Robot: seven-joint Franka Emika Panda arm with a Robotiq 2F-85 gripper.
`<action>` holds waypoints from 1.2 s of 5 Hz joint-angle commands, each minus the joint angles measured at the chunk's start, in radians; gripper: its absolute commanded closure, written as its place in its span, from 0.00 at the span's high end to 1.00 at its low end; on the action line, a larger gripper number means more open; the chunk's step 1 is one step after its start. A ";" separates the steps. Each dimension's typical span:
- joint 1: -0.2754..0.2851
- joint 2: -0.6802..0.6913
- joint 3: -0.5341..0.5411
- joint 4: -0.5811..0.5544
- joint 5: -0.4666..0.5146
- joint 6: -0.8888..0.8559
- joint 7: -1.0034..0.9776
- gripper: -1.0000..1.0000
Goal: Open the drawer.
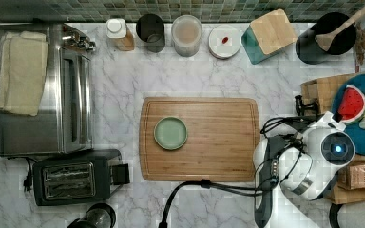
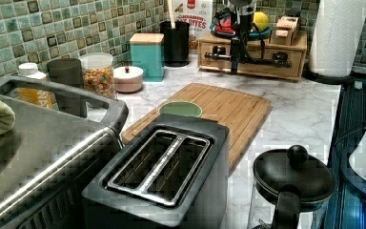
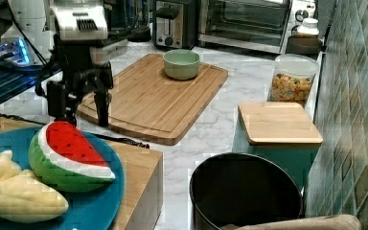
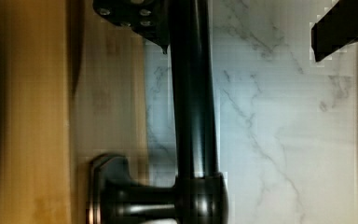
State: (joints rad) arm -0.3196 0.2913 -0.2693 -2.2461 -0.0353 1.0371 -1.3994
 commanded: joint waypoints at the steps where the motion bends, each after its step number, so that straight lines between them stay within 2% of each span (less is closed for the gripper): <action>1: 0.022 0.031 -0.002 0.021 -0.040 -0.080 0.001 1.00; 3: -0.026 0.023 0.145 -0.008 0.113 -0.155 -0.236 1.00; 4: 0.035 -0.017 0.188 -0.072 0.180 -0.166 -0.159 1.00; 5: 0.140 -0.128 0.200 -0.196 0.169 -0.142 0.022 1.00; 6: 0.222 -0.203 0.225 -0.256 0.132 -0.170 0.194 1.00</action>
State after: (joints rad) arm -0.2725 0.2301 -0.1643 -2.3457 0.1163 0.9268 -1.3340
